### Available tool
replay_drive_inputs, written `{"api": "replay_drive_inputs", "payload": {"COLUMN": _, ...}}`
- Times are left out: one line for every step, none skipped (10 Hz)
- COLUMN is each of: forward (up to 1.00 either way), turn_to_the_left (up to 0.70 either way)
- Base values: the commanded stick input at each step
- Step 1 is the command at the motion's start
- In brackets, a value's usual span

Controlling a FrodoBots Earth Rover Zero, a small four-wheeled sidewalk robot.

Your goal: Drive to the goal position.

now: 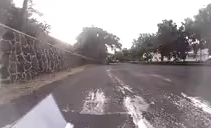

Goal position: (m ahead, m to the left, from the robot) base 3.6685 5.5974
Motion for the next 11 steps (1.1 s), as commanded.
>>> {"api": "replay_drive_inputs", "payload": {"forward": 0.00, "turn_to_the_left": 0.00}}
{"api": "replay_drive_inputs", "payload": {"forward": 0.00, "turn_to_the_left": 0.00}}
{"api": "replay_drive_inputs", "payload": {"forward": 0.00, "turn_to_the_left": 0.00}}
{"api": "replay_drive_inputs", "payload": {"forward": 0.00, "turn_to_the_left": 0.00}}
{"api": "replay_drive_inputs", "payload": {"forward": 0.45, "turn_to_the_left": 0.00}}
{"api": "replay_drive_inputs", "payload": {"forward": 0.45, "turn_to_the_left": 0.00}}
{"api": "replay_drive_inputs", "payload": {"forward": 0.45, "turn_to_the_left": 0.00}}
{"api": "replay_drive_inputs", "payload": {"forward": 0.45, "turn_to_the_left": 0.00}}
{"api": "replay_drive_inputs", "payload": {"forward": 0.45, "turn_to_the_left": 0.00}}
{"api": "replay_drive_inputs", "payload": {"forward": 0.45, "turn_to_the_left": 0.00}}
{"api": "replay_drive_inputs", "payload": {"forward": 0.45, "turn_to_the_left": 0.00}}
